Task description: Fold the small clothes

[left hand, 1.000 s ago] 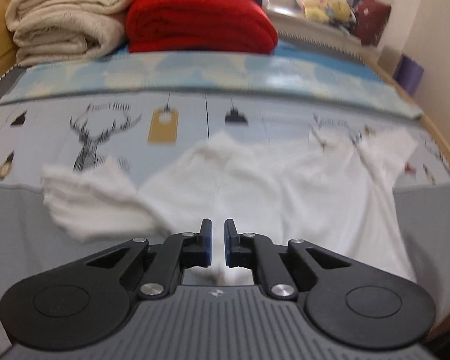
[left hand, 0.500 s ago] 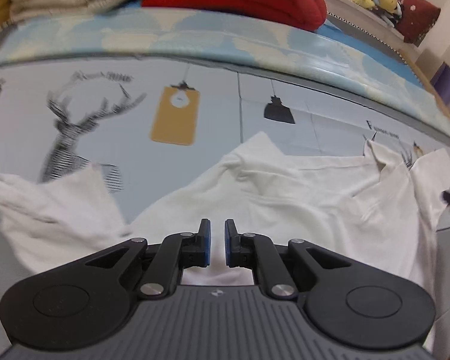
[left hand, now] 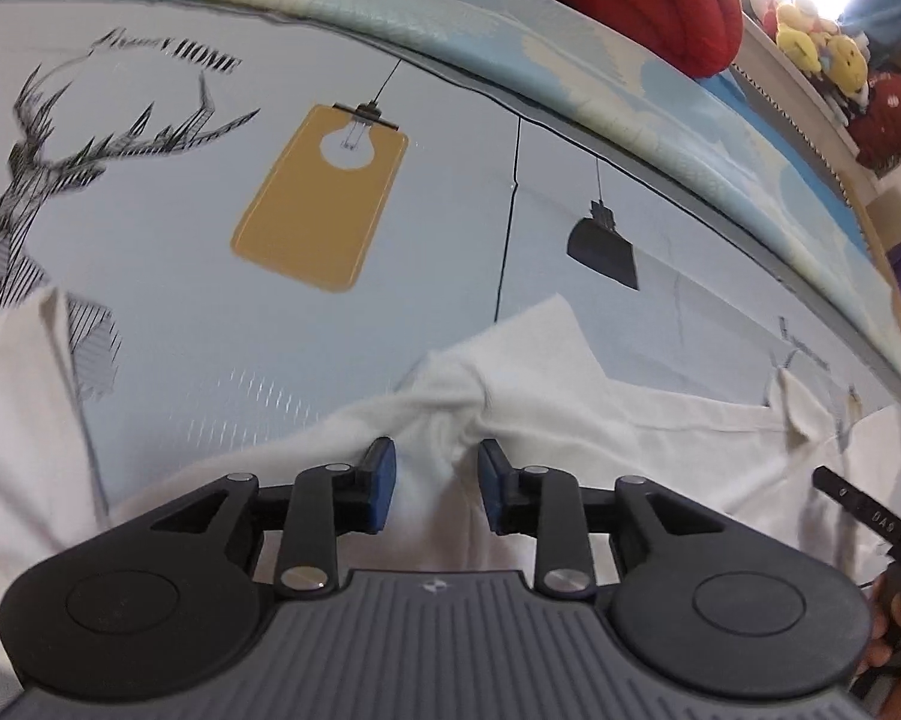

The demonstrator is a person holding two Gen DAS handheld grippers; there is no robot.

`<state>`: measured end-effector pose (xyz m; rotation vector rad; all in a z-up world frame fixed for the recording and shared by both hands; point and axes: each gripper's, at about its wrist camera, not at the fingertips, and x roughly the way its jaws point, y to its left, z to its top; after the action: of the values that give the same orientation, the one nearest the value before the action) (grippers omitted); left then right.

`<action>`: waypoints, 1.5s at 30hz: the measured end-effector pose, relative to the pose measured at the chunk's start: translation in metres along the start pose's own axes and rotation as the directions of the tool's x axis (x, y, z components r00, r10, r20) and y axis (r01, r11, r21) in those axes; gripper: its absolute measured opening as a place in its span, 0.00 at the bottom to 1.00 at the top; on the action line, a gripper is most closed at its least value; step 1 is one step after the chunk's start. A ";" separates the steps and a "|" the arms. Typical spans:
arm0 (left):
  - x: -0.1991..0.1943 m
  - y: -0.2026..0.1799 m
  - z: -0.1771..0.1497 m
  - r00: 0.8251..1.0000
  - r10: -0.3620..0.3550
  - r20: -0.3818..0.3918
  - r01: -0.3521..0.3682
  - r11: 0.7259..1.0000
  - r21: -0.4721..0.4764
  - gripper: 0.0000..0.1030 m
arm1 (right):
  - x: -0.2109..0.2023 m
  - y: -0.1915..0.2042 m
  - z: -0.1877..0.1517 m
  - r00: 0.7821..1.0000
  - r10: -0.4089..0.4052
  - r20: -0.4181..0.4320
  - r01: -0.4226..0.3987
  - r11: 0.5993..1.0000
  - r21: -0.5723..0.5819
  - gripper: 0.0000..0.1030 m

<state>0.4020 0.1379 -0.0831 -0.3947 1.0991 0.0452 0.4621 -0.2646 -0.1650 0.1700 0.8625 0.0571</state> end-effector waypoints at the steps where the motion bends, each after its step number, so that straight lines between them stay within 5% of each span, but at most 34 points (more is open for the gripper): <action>1: 0.003 -0.002 0.002 1.000 0.011 0.022 -0.011 0.999 0.032 0.33 | 0.006 0.000 -0.001 1.000 -0.004 -0.002 0.004 1.000 -0.006 0.51; 4: 0.011 -0.013 0.006 0.997 0.045 0.070 -0.054 0.990 0.127 0.25 | 0.014 0.003 0.000 0.999 -0.006 0.037 0.007 0.999 -0.048 0.46; 5: 0.013 -0.018 0.007 0.994 0.072 0.088 -0.086 0.982 0.166 0.14 | 0.015 0.003 0.002 0.999 0.003 0.046 -0.001 0.999 -0.053 0.36; 8: 0.020 -0.031 0.009 0.983 0.096 0.155 -0.136 0.953 0.271 0.03 | 0.016 0.005 0.006 0.997 0.009 0.071 -0.003 0.997 -0.075 0.19; 14: 0.022 -0.046 0.016 0.936 0.094 0.338 -0.201 0.933 0.299 0.01 | 0.011 -0.004 0.014 0.982 -0.114 0.150 0.115 0.993 0.007 0.15; 17: 0.019 -0.049 0.023 0.914 0.123 0.387 -0.245 0.927 0.284 0.01 | 0.012 -0.010 0.017 0.988 -0.071 0.140 0.062 0.996 0.068 0.18; 19: 0.014 -0.047 0.034 0.922 0.133 0.363 -0.232 0.941 0.245 0.03 | 0.014 -0.014 0.018 0.996 -0.011 0.088 0.003 0.996 0.091 0.23; 22: -0.003 -0.038 0.049 0.952 0.039 0.302 -0.095 0.980 0.173 0.20 | 0.003 -0.018 0.018 0.995 0.015 0.103 -0.019 0.999 0.038 0.44; 28: -0.011 -0.049 0.027 0.989 -0.078 0.122 0.039 0.954 0.296 0.21 | -0.012 -0.030 0.014 0.994 0.065 0.082 -0.065 0.998 -0.001 0.47; 32: 0.000 -0.048 0.000 0.995 -0.085 -0.043 0.095 0.896 0.435 0.21 | -0.007 -0.030 0.002 0.997 -0.061 0.048 0.065 0.996 -0.066 0.45; 35: 0.003 -0.032 -0.020 0.999 -0.020 -0.040 0.037 0.872 0.487 0.17 | -0.014 -0.042 -0.001 0.994 -0.084 0.071 0.086 0.996 -0.026 0.45; 37: -0.005 -0.028 -0.018 0.994 0.095 -0.058 -0.062 0.903 0.426 0.07 | -0.011 -0.050 -0.004 0.988 -0.140 0.057 0.143 0.989 -0.038 0.45; 39: -0.030 -0.035 -0.015 0.974 0.213 -0.072 -0.180 0.931 0.316 0.07 | -0.006 -0.062 -0.007 0.978 -0.207 0.032 0.208 0.978 -0.026 0.45; 42: -0.085 -0.065 -0.027 0.998 0.063 -0.013 -0.057 0.960 0.274 0.19 | -0.005 -0.079 -0.006 0.970 -0.242 0.033 0.240 0.970 0.038 0.45; 43: -0.102 -0.079 -0.036 1.000 0.011 0.004 -0.012 0.955 0.296 0.24 | -0.005 -0.080 -0.005 0.949 -0.312 0.040 0.310 0.950 0.037 0.44; 45: -0.119 -0.099 -0.056 0.999 -0.011 0.051 -0.008 0.929 0.369 0.39 | -0.006 -0.088 -0.006 0.903 -0.429 -0.003 0.428 0.901 0.071 0.24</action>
<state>0.3220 0.0464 0.0273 -0.0544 1.0287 -0.1515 0.4520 -0.3513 -0.1800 0.0418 0.8737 -0.3882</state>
